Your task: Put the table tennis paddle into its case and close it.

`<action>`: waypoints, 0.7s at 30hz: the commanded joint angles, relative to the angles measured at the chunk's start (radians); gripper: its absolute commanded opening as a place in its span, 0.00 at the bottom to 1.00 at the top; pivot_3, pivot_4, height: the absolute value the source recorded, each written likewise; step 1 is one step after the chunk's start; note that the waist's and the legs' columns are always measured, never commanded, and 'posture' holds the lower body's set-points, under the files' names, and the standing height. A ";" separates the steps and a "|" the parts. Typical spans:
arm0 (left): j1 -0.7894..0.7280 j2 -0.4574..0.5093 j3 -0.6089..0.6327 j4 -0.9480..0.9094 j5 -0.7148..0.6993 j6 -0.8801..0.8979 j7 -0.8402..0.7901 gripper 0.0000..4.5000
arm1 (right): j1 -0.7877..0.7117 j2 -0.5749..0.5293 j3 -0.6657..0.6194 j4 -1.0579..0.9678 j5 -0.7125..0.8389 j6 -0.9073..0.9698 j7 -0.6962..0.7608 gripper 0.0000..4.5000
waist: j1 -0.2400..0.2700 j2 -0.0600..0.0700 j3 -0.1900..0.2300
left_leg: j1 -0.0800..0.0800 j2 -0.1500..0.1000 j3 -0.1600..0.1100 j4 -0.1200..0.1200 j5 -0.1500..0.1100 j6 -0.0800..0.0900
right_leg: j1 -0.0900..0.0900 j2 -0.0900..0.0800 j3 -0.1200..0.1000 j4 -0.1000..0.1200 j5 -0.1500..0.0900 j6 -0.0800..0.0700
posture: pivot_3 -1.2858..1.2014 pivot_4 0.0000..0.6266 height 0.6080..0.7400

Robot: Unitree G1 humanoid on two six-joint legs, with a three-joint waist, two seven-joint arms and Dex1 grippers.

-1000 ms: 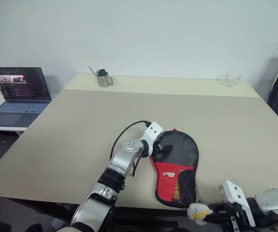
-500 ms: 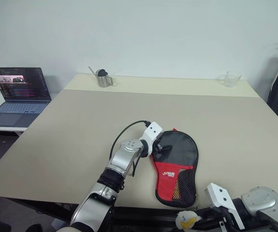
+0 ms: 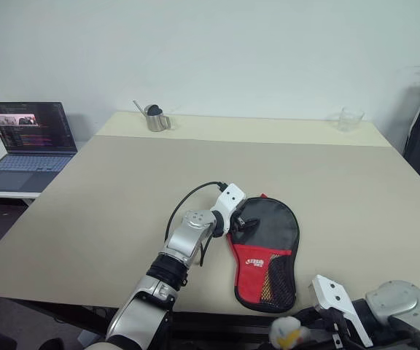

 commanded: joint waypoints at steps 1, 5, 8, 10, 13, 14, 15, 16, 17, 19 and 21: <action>0.018 0.009 -0.012 0.019 0.021 0.020 0.010 0.78 | 0.002 -0.033 -0.013 -0.039 0.020 0.007 0.014 0.87 | 0.000 0.000 0.000 | 0.000 0.000 0.000 0.000 0.000 0.000 | 0.000 0.000 0.000 0.000 0.000 0.000 | 0.52 0.24 1.00; 0.018 0.006 -0.011 0.021 0.018 0.020 0.010 0.78 | 0.002 -0.039 -0.029 -0.039 0.020 -0.001 0.003 0.99 | 0.000 0.000 0.000 | 0.000 0.000 0.000 0.000 0.000 0.000 | 0.000 0.000 0.000 0.000 0.000 0.000 | 0.52 0.24 1.00; 0.020 0.009 -0.010 0.014 0.009 0.003 -0.007 0.78 | -0.014 -0.062 -0.064 -0.011 0.027 0.000 0.019 0.99 | 0.000 0.000 0.000 | 0.000 0.000 0.000 0.000 0.000 0.000 | 0.000 0.000 0.000 0.000 0.000 0.000 | 0.52 0.24 1.00; 0.013 0.009 0.005 0.014 -0.002 0.003 -0.009 0.78 | -0.039 -0.086 -0.109 0.046 0.024 -0.029 0.048 0.99 | 0.000 0.000 0.000 | 0.000 0.000 0.000 0.000 0.000 0.000 | 0.000 0.000 0.000 0.000 0.000 0.000 | 0.52 0.24 1.00; 0.001 0.016 0.018 0.004 -0.017 0.001 -0.027 0.78 | -0.099 -0.090 -0.192 0.138 0.052 -0.073 0.085 0.99 | 0.000 -0.001 0.000 | 0.000 -0.001 0.001 0.001 0.000 0.000 | 0.000 0.000 0.000 0.000 0.000 0.000 | 0.52 0.24 1.00; 0.000 0.019 0.021 -0.004 -0.022 0.001 -0.033 0.78 | -0.117 -0.081 -0.212 0.153 0.064 -0.077 0.085 0.99 | -0.001 -0.001 0.001 | 0.000 -0.001 0.001 0.001 0.000 0.000 | 0.000 0.000 0.000 0.000 0.000 0.000 | 0.52 0.24 1.00; -0.007 0.023 0.030 -0.019 -0.035 0.007 -0.045 0.78 | -0.156 -0.070 -0.235 0.179 0.072 -0.083 0.078 0.99 | -0.001 -0.001 0.001 | 0.000 0.000 0.001 0.001 0.000 0.000 | 0.000 0.000 0.000 0.000 0.000 0.000 | 0.52 0.24 1.00; -0.015 0.030 0.039 -0.038 -0.048 0.013 -0.061 0.78 | -0.201 -0.059 -0.255 0.204 0.080 -0.084 0.065 0.99 | -0.002 -0.002 0.001 | 0.000 -0.001 0.001 0.001 0.000 0.000 | 0.000 0.000 0.000 0.000 0.000 0.000 | 0.52 0.24 1.00; -0.019 0.034 0.044 -0.052 -0.056 0.017 -0.071 0.78 | -0.229 -0.051 -0.267 0.222 0.082 -0.087 0.058 0.99 | -0.003 -0.002 0.001 | 0.000 0.000 0.001 0.001 0.000 0.000 | 0.000 0.000 0.001 0.000 0.000 0.000 | 0.52 0.24 1.00; -0.023 0.050 0.045 -0.085 -0.071 0.021 -0.099 0.78 | -0.281 -0.034 -0.277 0.273 0.070 -0.094 0.042 0.99 | -0.003 -0.002 0.001 | 0.000 0.000 0.001 0.000 0.000 0.000 | -0.001 0.001 0.001 0.000 0.000 0.000 | 0.52 0.24 1.00; -0.021 0.083 0.048 -0.161 -0.108 0.040 -0.163 0.78 | -0.330 -0.026 -0.274 0.353 0.026 -0.161 0.049 0.99 | 0.000 -0.002 0.001 | -0.001 0.000 0.002 0.000 0.000 0.000 | -0.001 0.002 0.000 0.000 0.000 0.000 | 0.52 0.24 1.00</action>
